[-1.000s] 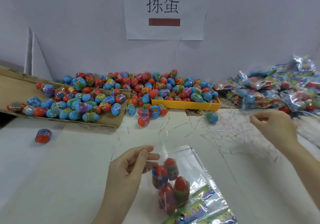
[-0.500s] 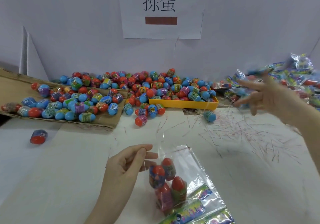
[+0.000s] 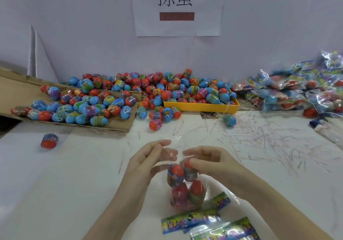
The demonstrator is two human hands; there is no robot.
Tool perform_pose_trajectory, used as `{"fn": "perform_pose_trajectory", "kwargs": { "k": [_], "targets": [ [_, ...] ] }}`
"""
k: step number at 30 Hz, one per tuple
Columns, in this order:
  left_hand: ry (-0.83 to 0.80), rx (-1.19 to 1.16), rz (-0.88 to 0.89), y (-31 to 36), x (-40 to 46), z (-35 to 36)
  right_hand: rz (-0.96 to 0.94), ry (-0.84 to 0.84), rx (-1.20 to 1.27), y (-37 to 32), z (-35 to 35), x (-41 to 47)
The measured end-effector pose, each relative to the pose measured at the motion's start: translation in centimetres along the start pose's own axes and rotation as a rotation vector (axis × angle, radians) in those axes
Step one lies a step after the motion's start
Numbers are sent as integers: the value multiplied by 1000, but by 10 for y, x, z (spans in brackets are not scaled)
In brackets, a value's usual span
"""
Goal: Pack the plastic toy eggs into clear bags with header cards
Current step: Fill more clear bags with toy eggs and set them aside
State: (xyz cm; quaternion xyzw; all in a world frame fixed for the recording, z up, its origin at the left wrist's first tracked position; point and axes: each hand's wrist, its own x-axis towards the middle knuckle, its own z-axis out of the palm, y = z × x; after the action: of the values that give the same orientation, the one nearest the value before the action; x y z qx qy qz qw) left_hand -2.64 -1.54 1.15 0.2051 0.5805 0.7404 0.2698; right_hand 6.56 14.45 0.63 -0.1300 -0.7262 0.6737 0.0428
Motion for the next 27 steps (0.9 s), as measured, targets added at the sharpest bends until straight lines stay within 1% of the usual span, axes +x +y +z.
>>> {"fn": "perform_pose_trajectory", "kwargs": {
  "k": [2, 5, 7, 12, 17, 23, 27],
  "targets": [
    [12, 42, -46, -2, 0, -2, -14, 47, 68, 2, 1, -3],
    [-7, 195, -158, -7, -3, -2, -33, 38, 152, 2, 2, -6],
    [-35, 223, -185, -9, -4, -1, -30, 30, 159, 1, 1, -7],
    [-15, 142, -181, -9, -5, -3, -30, -1, 136, -5, -8, -12],
    [-22, 151, -163, -8, -6, -2, -75, 111, 57, -8, -13, -16],
    [-52, 158, -170, -8, -6, -8, -72, 188, 11, -12, -9, -18],
    [-32, 175, -141, -9, -6, -6, -106, 245, -50, -13, -3, -18]
  ]
}}
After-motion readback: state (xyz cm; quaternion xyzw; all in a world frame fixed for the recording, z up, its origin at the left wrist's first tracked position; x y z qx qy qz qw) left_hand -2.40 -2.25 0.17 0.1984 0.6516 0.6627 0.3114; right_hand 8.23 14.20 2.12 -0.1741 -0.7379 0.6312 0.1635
